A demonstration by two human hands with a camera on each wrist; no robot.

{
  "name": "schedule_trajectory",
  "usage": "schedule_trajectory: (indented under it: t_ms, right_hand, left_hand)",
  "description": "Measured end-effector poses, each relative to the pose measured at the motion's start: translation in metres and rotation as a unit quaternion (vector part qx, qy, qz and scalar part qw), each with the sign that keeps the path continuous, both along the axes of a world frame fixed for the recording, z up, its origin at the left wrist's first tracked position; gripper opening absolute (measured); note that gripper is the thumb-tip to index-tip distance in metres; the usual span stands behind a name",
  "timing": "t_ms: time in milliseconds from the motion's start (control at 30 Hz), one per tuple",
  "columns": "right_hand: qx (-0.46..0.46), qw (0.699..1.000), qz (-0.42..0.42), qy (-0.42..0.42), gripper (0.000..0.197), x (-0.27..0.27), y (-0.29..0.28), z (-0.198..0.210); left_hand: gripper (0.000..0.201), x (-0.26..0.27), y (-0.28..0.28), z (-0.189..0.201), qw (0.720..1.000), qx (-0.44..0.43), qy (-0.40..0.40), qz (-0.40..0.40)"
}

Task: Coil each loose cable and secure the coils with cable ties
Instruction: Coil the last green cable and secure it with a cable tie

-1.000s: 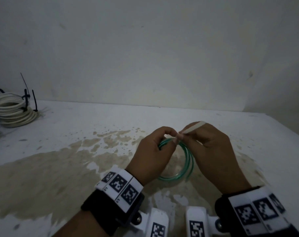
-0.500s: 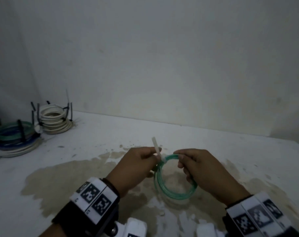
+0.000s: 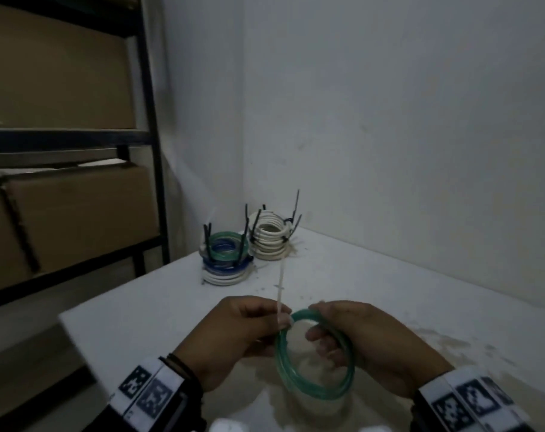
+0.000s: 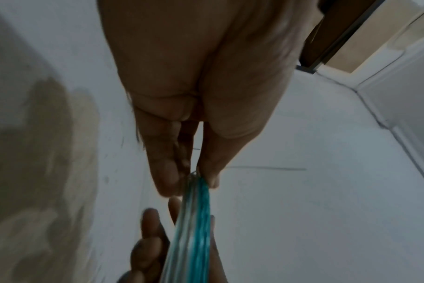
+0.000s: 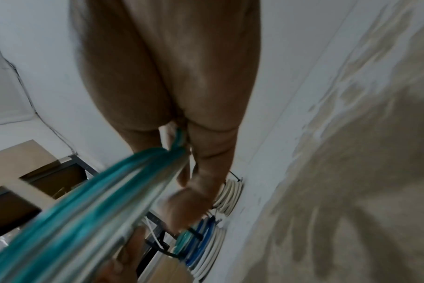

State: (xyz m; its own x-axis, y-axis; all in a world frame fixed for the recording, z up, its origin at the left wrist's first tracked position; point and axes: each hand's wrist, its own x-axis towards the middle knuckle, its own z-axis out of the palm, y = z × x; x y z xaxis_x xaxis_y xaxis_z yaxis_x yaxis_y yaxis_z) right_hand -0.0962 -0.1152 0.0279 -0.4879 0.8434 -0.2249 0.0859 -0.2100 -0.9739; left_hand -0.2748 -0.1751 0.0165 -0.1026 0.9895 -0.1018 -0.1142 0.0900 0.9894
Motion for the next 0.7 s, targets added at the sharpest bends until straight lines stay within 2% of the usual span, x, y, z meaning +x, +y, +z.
schedule_trajectory:
  t_ms: [67, 133, 300, 367, 433, 533, 633, 700]
  right_hand:
    - [-0.025, 0.998, -0.039, 0.033, 0.035, -0.020, 0.007, 0.003]
    - [-0.005, 0.998, -0.055, 0.038, 0.035, -0.033, 0.015, 0.008]
    - [0.088, 0.996, 0.021, 0.004, 0.024, -0.052, 0.030, 0.024]
    - [0.118, 0.993, 0.028, -0.002, 0.016, -0.060, 0.036, 0.030]
    - [0.120, 0.992, 0.014, 0.026, 0.014, -0.068, 0.043, 0.032]
    - [0.096, 0.988, -0.039, 0.114, 0.014, -0.086, 0.056, 0.035]
    - [0.091, 0.978, -0.090, 0.167, 0.012, -0.107, 0.070, 0.044]
    - [0.098, 0.971, -0.110, 0.189, 0.012, -0.124, 0.080, 0.050]
  left_hand:
    - [0.012, -0.023, 0.001, 0.009, 0.998, 0.034, -0.022, 0.050]
    - [0.015, -0.045, 0.005, 0.020, 0.994, 0.069, -0.026, 0.084]
    - [0.015, -0.078, 0.024, 0.048, 0.993, 0.068, 0.074, 0.065]
    - [0.018, -0.085, 0.033, 0.054, 0.992, 0.073, 0.080, 0.061]
    - [0.022, -0.089, 0.041, 0.058, 0.992, 0.087, 0.051, 0.078]
    - [0.020, -0.096, 0.054, 0.064, 0.984, 0.105, -0.009, 0.141]
    - [0.015, -0.101, 0.065, 0.070, 0.981, 0.116, -0.008, 0.158]
    - [0.019, -0.106, 0.076, 0.074, 0.974, 0.131, -0.001, 0.185]
